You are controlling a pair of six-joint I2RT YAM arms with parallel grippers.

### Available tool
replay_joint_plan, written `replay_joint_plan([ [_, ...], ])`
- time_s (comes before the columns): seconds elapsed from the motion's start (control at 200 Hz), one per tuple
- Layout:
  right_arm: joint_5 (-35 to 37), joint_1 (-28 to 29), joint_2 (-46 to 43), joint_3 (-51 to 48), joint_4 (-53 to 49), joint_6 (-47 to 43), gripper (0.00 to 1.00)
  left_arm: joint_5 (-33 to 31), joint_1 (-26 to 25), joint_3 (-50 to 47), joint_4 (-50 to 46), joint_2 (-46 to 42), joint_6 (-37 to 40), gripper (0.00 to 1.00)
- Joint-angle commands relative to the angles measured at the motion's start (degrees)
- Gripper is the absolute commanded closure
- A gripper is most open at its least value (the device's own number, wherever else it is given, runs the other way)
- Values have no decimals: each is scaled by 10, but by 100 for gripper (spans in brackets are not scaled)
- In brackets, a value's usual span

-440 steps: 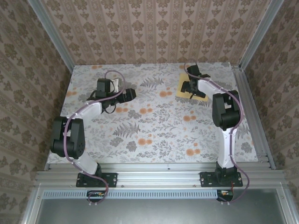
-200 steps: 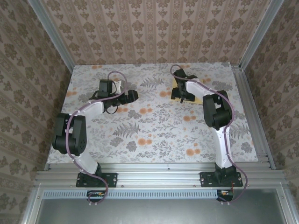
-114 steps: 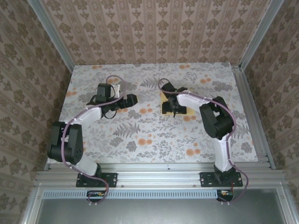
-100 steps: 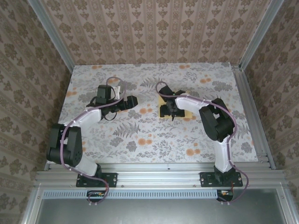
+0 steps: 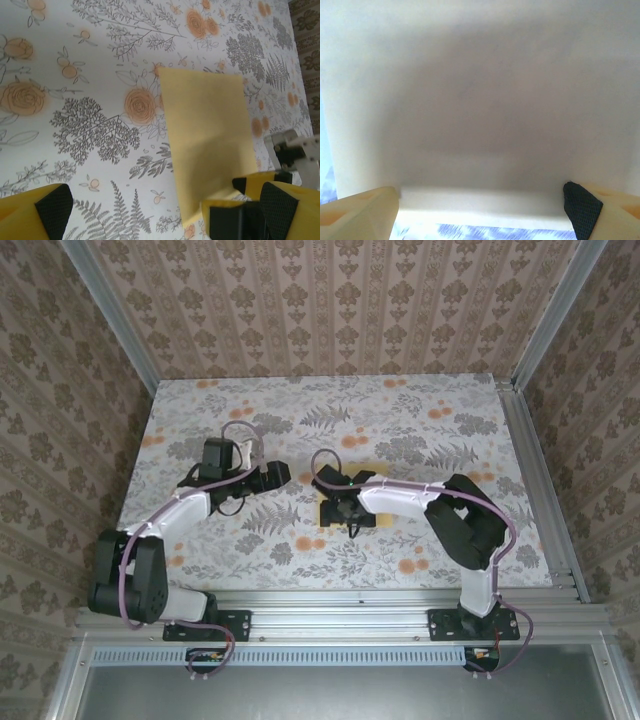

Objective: Fold a paper plane with a square sheet of paper (pick it up from the middle)
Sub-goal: Move the square sheet of paper to the center of the table.

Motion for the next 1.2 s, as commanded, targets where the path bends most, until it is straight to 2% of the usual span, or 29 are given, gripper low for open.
replay_joint_plan([
  [0.0,-25,39,0,-32,-13,76,10,-11,-2,-17,-25,-27,-7,0],
  [0.135,-8,63,-13,-31,-36,101,9,-10,-3,-31,-25,-33,-11,0],
  [0.465,59,49,-91,5,-95,83,6,-12,-9,-60,-32,-71,-17,0],
  [0.845,49,-13,-24,66,-84,4,5,-10,-9,-75,-38,-92,-22,0],
  [1.195,42,-23,45,105,-93,-27,7,-9,-10,-78,-31,-83,-20,0],
])
